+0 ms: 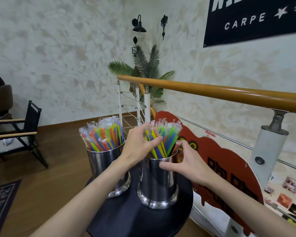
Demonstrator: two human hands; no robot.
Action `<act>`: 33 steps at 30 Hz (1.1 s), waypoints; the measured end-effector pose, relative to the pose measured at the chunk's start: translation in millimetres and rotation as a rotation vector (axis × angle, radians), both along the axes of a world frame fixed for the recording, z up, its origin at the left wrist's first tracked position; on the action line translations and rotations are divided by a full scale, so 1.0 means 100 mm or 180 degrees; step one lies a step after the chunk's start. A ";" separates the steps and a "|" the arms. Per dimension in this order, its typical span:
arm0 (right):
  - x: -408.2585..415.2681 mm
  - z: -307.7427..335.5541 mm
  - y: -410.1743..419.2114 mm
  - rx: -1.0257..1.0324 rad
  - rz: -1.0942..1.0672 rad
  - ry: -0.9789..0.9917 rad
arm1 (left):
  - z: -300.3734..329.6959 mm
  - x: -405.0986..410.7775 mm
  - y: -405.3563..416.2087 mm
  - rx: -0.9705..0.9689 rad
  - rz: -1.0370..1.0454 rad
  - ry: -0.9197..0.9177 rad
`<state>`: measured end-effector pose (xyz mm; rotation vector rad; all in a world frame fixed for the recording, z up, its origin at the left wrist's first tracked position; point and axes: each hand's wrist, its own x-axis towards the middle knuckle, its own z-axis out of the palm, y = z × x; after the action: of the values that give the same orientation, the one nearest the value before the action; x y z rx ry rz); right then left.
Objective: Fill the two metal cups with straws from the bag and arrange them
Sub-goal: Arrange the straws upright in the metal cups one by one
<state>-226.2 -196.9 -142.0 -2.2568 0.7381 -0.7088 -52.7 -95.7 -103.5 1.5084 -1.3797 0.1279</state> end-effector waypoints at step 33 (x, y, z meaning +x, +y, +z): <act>0.02 0.05 -0.20 0.0884 0.0975 -0.0276 | -0.01 0.19 -0.05 0.0369 -0.0452 0.0291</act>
<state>-224.2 -216.9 -137.1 -2.0114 0.4073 -0.5175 -33.7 -100.6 -104.9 1.4866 -1.4355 -0.1101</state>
